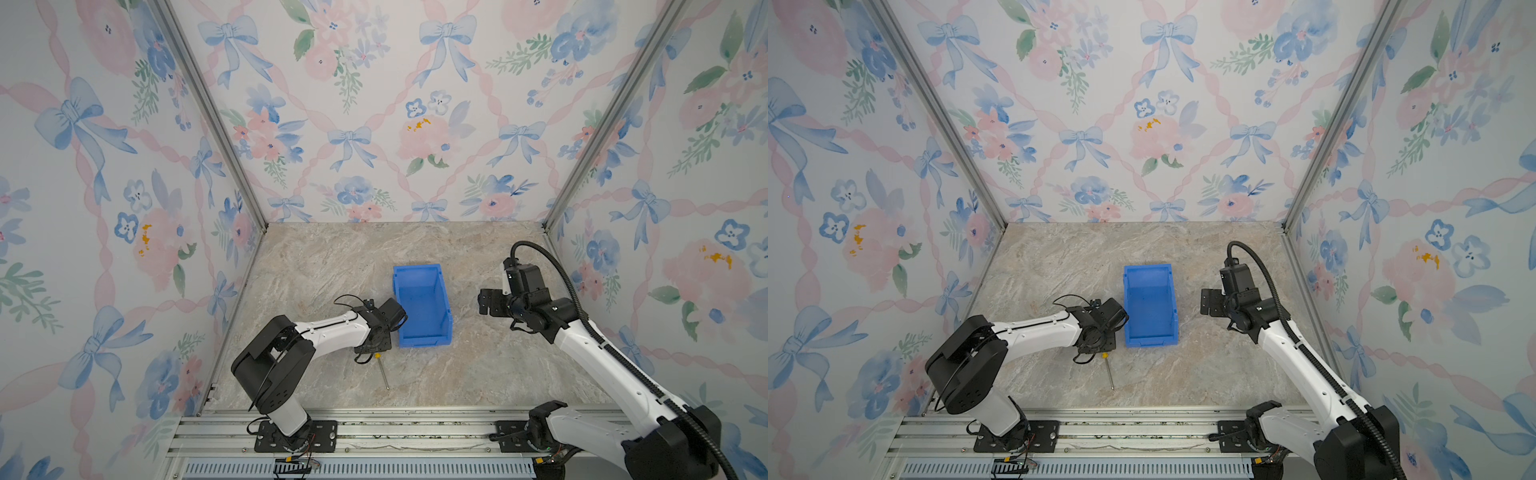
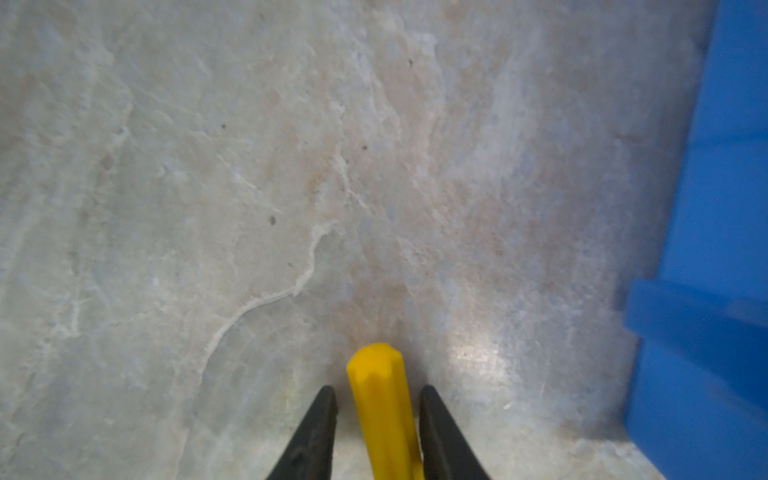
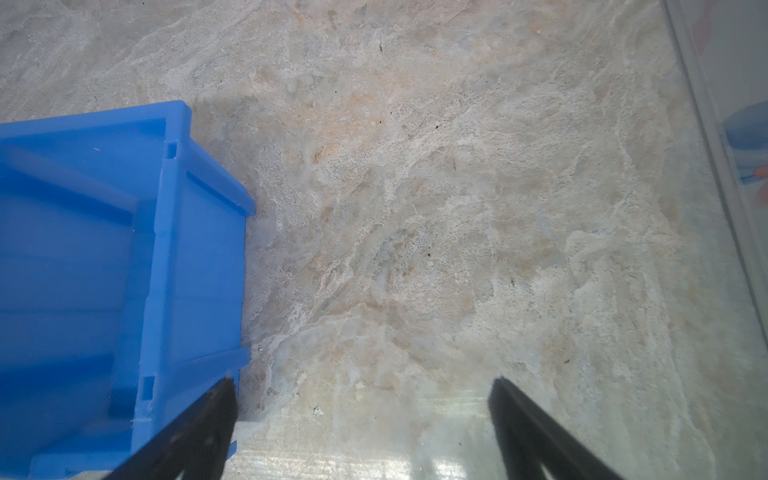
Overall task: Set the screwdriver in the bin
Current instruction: 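Close the left gripper on the yellow screwdriver handle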
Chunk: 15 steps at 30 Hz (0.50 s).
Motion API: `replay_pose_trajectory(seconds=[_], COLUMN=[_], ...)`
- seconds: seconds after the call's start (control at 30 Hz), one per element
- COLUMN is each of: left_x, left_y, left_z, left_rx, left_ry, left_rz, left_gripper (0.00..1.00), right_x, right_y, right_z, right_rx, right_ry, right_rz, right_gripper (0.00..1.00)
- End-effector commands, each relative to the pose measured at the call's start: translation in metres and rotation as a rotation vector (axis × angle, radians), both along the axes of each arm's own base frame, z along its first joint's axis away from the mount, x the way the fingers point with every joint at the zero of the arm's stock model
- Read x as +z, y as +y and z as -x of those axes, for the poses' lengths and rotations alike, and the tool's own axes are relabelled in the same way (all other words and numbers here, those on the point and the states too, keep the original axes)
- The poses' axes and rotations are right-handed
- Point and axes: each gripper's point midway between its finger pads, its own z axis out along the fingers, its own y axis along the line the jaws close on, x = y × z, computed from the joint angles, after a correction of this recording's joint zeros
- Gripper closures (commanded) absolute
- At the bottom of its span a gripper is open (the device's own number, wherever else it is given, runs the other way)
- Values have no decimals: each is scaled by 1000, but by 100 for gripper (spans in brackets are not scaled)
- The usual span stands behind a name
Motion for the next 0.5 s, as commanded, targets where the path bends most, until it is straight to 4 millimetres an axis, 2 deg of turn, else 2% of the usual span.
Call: replay_pose_trajectory(seconds=[0.0, 0.13, 0.3, 0.47], left_x=[-11, -9, 6, 30], left_y=[5, 2, 1, 1], left_z=[10, 11, 8, 3], left_rx=[10, 7, 25, 35], left_ry=[43, 40, -5, -76], left_rz=[-39, -30, 7, 52], left_gripper=[74, 82, 98, 100], right_x=[8, 12, 13, 15], right_y=[0, 0, 1, 0], right_z=[6, 8, 13, 18], right_rx=[19, 27, 37, 41], right_ry=[-5, -18, -11, -10], right_rz=[11, 6, -2, -4], right_gripper=[3, 3, 3, 3])
